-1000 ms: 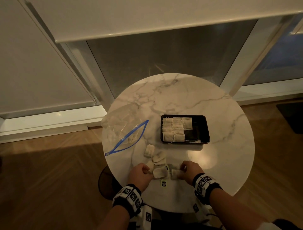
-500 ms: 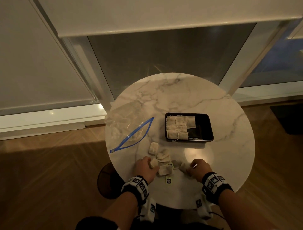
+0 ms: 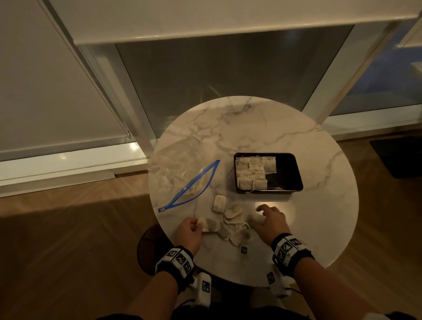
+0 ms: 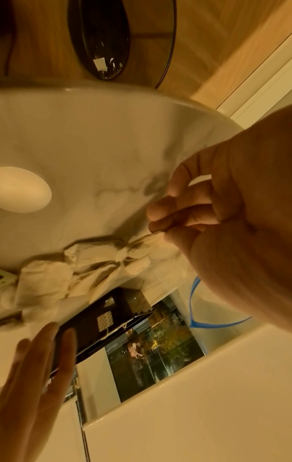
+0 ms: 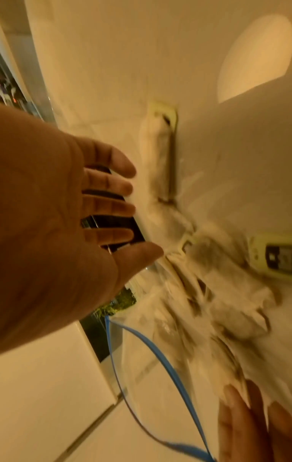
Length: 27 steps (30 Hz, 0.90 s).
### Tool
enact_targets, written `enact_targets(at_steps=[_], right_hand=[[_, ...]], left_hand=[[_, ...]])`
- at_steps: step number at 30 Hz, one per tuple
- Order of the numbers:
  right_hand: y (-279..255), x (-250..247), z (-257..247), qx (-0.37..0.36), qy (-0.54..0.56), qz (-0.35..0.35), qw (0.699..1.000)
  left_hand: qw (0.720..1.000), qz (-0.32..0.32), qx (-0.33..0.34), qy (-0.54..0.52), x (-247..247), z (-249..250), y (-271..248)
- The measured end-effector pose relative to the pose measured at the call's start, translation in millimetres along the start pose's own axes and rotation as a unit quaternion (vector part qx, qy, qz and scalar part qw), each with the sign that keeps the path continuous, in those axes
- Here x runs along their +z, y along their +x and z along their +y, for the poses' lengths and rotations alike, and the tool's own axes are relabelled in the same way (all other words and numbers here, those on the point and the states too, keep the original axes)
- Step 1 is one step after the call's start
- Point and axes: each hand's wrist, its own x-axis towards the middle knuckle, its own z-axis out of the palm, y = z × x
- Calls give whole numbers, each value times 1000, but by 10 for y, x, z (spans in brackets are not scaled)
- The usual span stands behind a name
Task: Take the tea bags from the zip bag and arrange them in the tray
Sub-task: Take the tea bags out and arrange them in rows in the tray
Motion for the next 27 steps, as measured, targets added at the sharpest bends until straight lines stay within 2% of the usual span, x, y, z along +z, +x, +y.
enact_targets(at_steps=[2, 5, 8, 11, 14, 17, 21, 24, 27], right_hand=[[9, 83, -205, -51, 2, -58, 997], [-3, 194, -415, -73, -92, -131, 984], [9, 294, -427, -71, -145, -138, 977], [14, 328, -331, -82, -119, -132, 981], [-6, 316, -233, -48, -42, -109, 992], [-49, 206, -145, 1, 98, -78, 992], [-77, 34, 74, 58, 269, -29, 961], [-78, -47, 209, 98, 328, 0, 940], [-105, -71, 284, 109, 340, 17, 934]], left_hand=[[1000, -17, -4, -22, -43, -15, 52], [998, -38, -14, -42, -83, -39, 93], [999, -33, 0, 15, -195, -4, 61], [997, -24, 31, 63, -290, -21, 69], [994, -28, 69, 77, -312, -34, 84], [990, -30, 107, 88, -292, -4, 67], [986, -44, 126, 101, -206, 108, 23], [979, -59, 147, 131, -73, 227, -47], [967, -100, 143, 187, 118, 330, -205]])
